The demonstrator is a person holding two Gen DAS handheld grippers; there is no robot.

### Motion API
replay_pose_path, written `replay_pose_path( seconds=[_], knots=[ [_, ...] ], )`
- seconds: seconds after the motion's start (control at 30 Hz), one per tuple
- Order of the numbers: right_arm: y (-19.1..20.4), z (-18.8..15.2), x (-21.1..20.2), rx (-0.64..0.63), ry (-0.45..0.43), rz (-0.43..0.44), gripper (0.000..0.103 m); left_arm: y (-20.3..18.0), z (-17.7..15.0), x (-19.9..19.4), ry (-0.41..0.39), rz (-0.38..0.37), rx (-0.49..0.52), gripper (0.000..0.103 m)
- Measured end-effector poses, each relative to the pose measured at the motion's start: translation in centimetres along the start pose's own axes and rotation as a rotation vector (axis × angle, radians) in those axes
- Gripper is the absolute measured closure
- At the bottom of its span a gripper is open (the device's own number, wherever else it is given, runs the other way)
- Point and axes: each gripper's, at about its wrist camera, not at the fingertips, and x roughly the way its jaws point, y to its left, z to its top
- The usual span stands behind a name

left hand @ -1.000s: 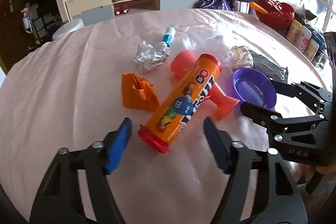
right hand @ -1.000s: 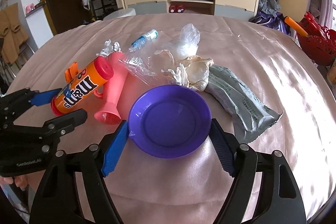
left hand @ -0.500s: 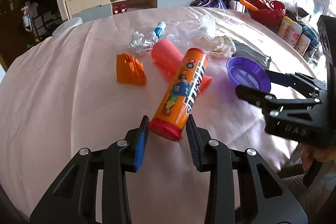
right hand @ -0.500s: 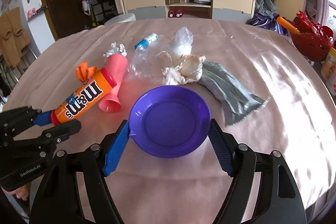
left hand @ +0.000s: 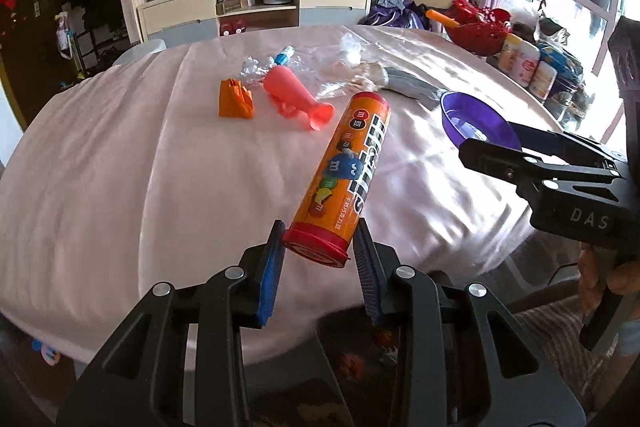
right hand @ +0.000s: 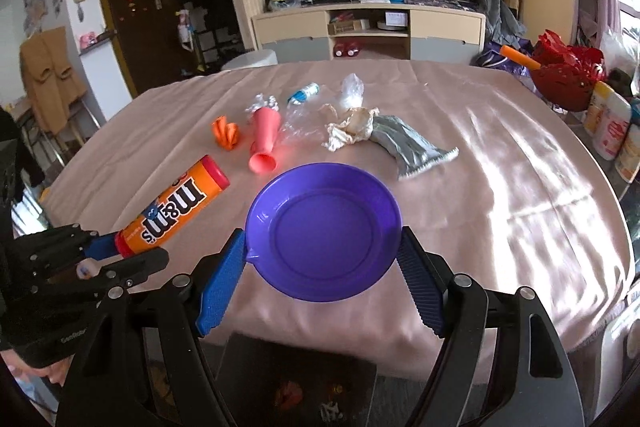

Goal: Collect trash
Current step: 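Carry the tube and dish to the black bin and open both tools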

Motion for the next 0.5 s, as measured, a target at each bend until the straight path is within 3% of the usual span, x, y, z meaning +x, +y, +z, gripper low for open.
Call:
replay_pose_path(
  seconds=[0.23, 0.5],
  knots=[
    [-1.0, -3.9, -3.1, 0.031, 0.005, 0.021, 0.027, -2.4, -3.7, -2.6, 0.003, -0.001, 0.001, 0.07],
    [-1.3, -7.5, -3.6, 0.05, 0.048, 0.021, 0.027, -4.5, -8.3, -3.1, 0.055, -0.018, -0.007, 0.07]
  ],
)
